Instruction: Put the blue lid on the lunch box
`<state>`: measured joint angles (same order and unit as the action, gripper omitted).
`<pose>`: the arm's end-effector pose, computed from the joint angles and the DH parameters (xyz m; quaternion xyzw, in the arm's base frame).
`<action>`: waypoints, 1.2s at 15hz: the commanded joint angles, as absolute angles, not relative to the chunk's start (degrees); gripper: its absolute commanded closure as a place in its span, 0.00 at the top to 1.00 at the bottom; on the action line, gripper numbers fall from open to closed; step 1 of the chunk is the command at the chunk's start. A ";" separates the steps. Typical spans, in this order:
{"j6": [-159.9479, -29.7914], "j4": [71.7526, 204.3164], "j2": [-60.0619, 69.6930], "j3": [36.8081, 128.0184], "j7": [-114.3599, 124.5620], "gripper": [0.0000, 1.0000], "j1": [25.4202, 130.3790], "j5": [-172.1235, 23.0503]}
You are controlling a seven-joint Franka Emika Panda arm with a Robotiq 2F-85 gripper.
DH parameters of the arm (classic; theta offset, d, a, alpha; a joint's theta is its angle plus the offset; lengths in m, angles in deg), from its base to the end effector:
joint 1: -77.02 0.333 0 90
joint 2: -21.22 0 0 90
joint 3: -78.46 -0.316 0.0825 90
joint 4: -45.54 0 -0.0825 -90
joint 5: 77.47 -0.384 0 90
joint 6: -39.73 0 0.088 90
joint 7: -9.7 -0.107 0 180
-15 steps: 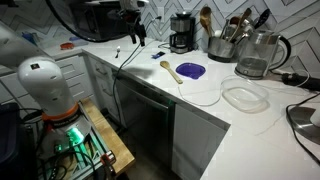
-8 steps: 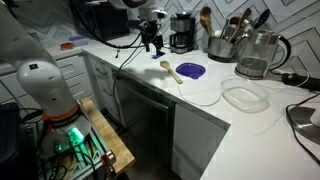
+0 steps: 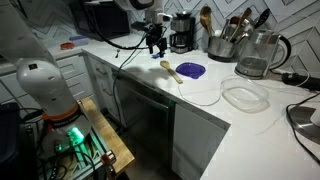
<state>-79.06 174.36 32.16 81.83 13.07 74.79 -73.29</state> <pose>0.4861 -0.0522 0.4466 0.9996 -0.0016 0.0058 0.0271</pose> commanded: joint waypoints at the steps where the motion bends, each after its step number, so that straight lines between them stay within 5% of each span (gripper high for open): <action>1: -78.91 174.26 32.14 81.65 13.09 1.00 74.62 -73.34; 18: -99.00 162.19 11.64 82.10 29.22 0.99 72.63 -82.28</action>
<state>-98.12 164.81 15.14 82.92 25.85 73.79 -80.30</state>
